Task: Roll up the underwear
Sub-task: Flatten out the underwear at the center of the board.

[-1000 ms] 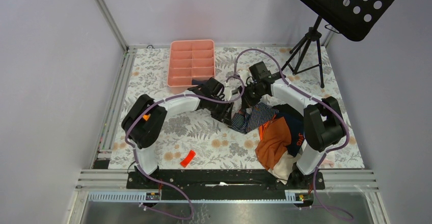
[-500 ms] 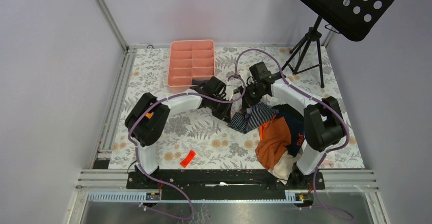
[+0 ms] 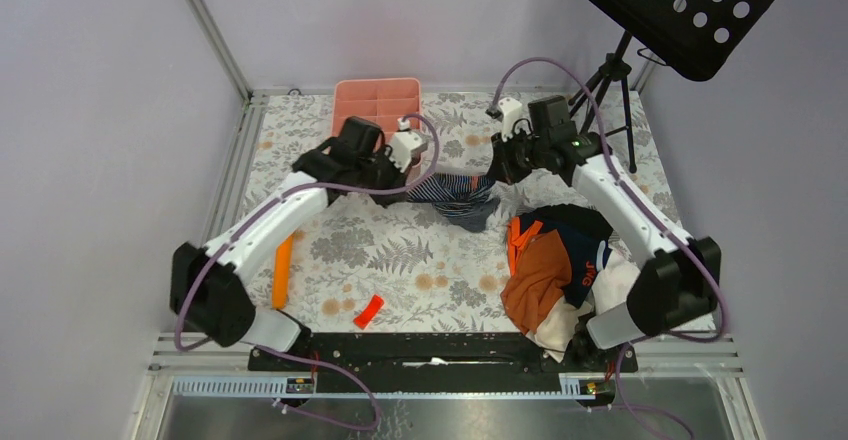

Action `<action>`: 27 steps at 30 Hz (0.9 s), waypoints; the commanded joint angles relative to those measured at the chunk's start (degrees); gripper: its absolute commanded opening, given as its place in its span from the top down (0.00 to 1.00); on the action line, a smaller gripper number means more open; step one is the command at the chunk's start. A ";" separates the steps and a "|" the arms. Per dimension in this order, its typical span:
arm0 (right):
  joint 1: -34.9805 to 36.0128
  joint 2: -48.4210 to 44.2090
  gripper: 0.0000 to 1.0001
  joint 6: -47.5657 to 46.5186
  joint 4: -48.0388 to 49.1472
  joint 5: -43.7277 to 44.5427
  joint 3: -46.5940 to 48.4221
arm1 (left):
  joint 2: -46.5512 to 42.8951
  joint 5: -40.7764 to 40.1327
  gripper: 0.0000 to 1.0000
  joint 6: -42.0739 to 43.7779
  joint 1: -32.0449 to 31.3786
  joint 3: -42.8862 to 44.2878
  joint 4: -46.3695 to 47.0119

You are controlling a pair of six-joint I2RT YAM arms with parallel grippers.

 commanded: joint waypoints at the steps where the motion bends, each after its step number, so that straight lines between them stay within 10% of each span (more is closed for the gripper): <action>1: -0.03 -6.47 1.00 0.20 -0.13 -1.31 2.14 | -5.30 -6.03 1.00 9.23 2.21 1.90 -8.02; 17: 0.02 -20.04 1.00 4.33 -5.57 -5.73 2.52 | -13.50 -12.21 1.00 17.33 4.13 13.04 -24.88; 27: 0.09 -28.17 1.00 7.92 -12.86 -21.69 -0.74 | -22.68 -2.61 1.00 21.79 1.59 12.21 -34.67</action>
